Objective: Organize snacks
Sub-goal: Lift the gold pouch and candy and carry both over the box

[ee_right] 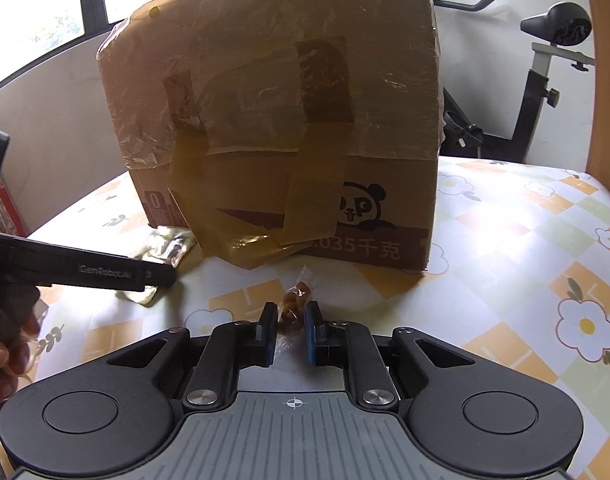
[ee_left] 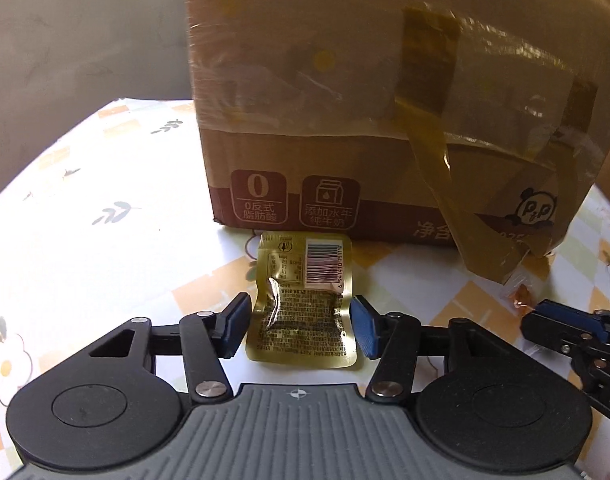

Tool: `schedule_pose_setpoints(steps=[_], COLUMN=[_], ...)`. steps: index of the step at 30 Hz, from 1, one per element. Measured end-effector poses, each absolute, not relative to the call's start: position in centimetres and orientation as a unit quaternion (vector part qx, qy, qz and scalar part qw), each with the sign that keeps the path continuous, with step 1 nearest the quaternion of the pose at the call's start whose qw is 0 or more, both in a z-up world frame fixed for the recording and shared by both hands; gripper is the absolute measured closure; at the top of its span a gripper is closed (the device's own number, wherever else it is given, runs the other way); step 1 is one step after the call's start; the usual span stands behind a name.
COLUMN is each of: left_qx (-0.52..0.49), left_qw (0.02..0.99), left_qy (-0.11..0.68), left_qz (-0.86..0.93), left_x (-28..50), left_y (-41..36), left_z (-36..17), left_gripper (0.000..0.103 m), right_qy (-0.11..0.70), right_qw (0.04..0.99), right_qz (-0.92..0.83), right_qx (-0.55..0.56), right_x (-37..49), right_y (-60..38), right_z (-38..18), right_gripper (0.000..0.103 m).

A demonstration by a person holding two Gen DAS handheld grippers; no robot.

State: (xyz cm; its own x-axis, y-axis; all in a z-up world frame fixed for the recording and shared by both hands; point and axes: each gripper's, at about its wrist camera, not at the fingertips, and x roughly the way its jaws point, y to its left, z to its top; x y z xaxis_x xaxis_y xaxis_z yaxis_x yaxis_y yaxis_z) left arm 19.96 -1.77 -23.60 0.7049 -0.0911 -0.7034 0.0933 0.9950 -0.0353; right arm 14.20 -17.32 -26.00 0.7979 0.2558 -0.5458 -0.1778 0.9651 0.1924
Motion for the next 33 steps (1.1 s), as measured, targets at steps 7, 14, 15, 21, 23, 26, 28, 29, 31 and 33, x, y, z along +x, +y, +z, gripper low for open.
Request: schedule_pose_setpoints(steps=[7, 14, 15, 21, 23, 26, 28, 29, 31, 33], left_qx=[-0.022, -0.053, -0.059, -0.069, -0.066, -0.064, -0.063, -0.062, -0.059, -0.059], left_qw=[0.928, 0.927, 0.927, 0.924, 0.925, 0.926, 0.927, 0.927, 0.928, 0.931], left_qy=[0.366, 0.364, 0.364, 0.369, 0.366, 0.361, 0.359, 0.358, 0.355, 0.349], left_qz=[-0.065, -0.074, -0.073, -0.08, -0.082, -0.087, -0.089, -0.09, -0.093, -0.095], left_x=[16.9, 15.8, 15.7, 15.5, 15.3, 14.9, 14.6, 14.5, 14.2, 13.9], left_y=[0.3, 2.5, 2.6, 2.8, 2.6, 2.4, 2.1, 2.1, 2.0, 1.9], left_z=[-24.0, -24.3, -24.3, -24.4, -24.3, -24.1, -23.7, -23.6, -23.3, -22.9], left_gripper=[0.049, 0.049, 0.049, 0.049, 0.049, 0.049, 0.049, 0.049, 0.049, 0.049], right_qy=[0.275, 0.275, 0.275, 0.278, 0.281, 0.284, 0.282, 0.281, 0.276, 0.275], right_qw=[0.952, 0.951, 0.951, 0.947, 0.945, 0.942, 0.942, 0.942, 0.943, 0.944], right_qz=[0.1, 0.113, 0.117, 0.151, 0.161, 0.176, 0.179, 0.181, 0.182, 0.179], right_qx=[0.09, 0.088, 0.083, 0.061, 0.05, 0.036, 0.032, 0.031, 0.03, 0.031], right_x=[13.5, 13.4, 13.4, 13.3, 13.4, 13.3, 13.2, 13.1, 12.9, 12.7], right_y=[-18.3, -18.3, -18.1, -17.4, -16.9, -16.3, -16.1, -16.0, -15.9, -15.9], right_z=[-25.9, -25.8, -25.8, -25.8, -25.8, -25.8, -25.8, -25.8, -25.6, -25.5], right_gripper=[0.09, 0.09, 0.09, 0.09, 0.09, 0.09, 0.09, 0.09, 0.09, 0.09])
